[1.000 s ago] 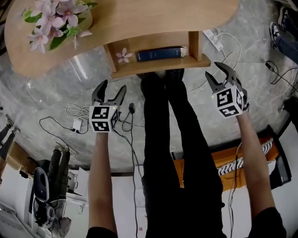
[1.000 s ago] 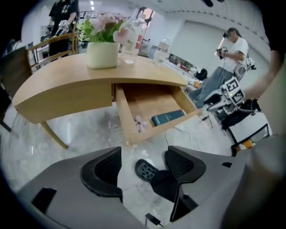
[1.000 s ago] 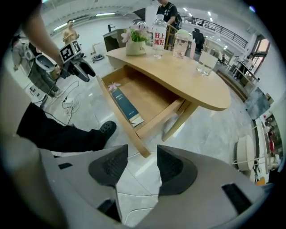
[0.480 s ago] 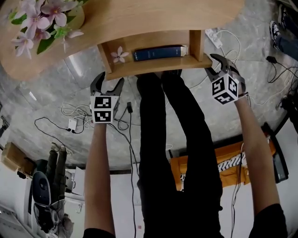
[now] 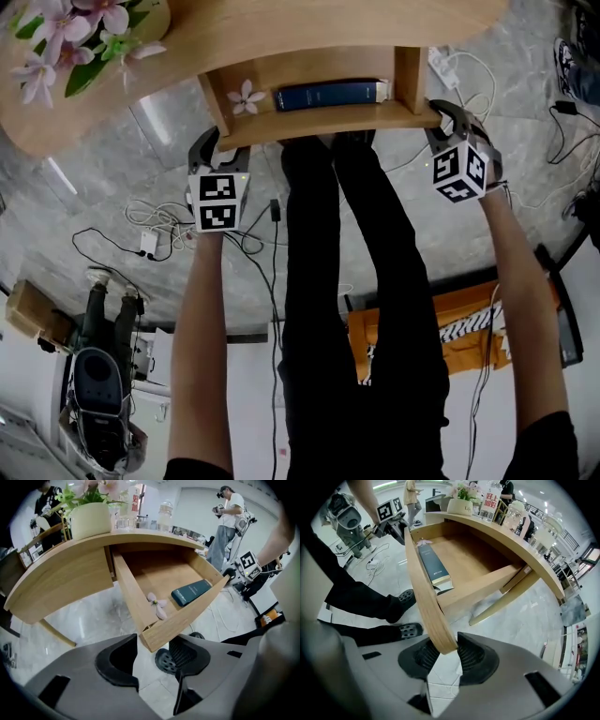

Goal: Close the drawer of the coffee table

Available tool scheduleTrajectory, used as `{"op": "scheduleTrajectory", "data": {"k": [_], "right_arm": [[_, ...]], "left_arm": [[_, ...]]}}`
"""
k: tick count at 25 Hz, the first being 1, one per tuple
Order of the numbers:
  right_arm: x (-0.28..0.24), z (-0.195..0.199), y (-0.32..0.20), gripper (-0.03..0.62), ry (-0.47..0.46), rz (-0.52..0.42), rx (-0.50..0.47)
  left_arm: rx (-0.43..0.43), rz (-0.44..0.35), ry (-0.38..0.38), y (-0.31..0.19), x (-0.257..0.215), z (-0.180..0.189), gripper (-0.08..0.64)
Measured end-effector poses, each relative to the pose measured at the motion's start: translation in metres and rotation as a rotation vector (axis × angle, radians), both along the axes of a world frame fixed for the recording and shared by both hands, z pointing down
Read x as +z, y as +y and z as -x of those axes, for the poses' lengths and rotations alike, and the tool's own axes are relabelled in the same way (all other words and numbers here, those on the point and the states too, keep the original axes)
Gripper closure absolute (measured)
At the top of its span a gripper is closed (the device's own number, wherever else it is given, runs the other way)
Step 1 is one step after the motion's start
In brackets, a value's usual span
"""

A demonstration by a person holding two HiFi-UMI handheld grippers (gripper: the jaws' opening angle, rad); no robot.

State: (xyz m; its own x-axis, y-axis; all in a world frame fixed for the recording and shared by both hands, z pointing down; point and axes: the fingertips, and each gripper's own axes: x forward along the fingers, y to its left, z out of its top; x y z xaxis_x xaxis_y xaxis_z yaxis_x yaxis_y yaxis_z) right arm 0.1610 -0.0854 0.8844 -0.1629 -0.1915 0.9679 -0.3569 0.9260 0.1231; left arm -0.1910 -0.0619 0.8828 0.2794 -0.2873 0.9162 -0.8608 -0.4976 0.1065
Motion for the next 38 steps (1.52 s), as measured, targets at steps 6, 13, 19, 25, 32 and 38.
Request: {"op": "scheduleTrajectory", "data": {"k": [6,13,19,25,32,38], "right_arm": [[-0.001,-0.001,0.000,0.486,0.016,0.001,0.035],[-0.014,-0.002,-0.002,0.486,-0.007,-0.016,0.067],[-0.024,-0.002,-0.003,0.486,-0.020,-0.023,0.064],[-0.029,-0.005,-0.007,0.485,-0.018,-0.037,0.113],[-0.041,-0.001,-0.020,0.484,-0.036,-0.069,0.097],[-0.046,-0.001,-0.039,0.480,-0.033,-0.091,0.091]], "left_arm": [[-0.047,-0.019,-0.016,-0.002,-0.002,0.001,0.382],[-0.068,-0.033,0.003,-0.004,-0.015,0.000,0.385],[-0.080,-0.041,-0.001,-0.005,-0.026,0.000,0.388],[-0.103,-0.051,-0.009,-0.007,-0.033,-0.001,0.390],[-0.122,-0.094,-0.013,-0.023,-0.046,0.005,0.393],[-0.133,-0.130,-0.018,-0.040,-0.052,0.006,0.400]]}}
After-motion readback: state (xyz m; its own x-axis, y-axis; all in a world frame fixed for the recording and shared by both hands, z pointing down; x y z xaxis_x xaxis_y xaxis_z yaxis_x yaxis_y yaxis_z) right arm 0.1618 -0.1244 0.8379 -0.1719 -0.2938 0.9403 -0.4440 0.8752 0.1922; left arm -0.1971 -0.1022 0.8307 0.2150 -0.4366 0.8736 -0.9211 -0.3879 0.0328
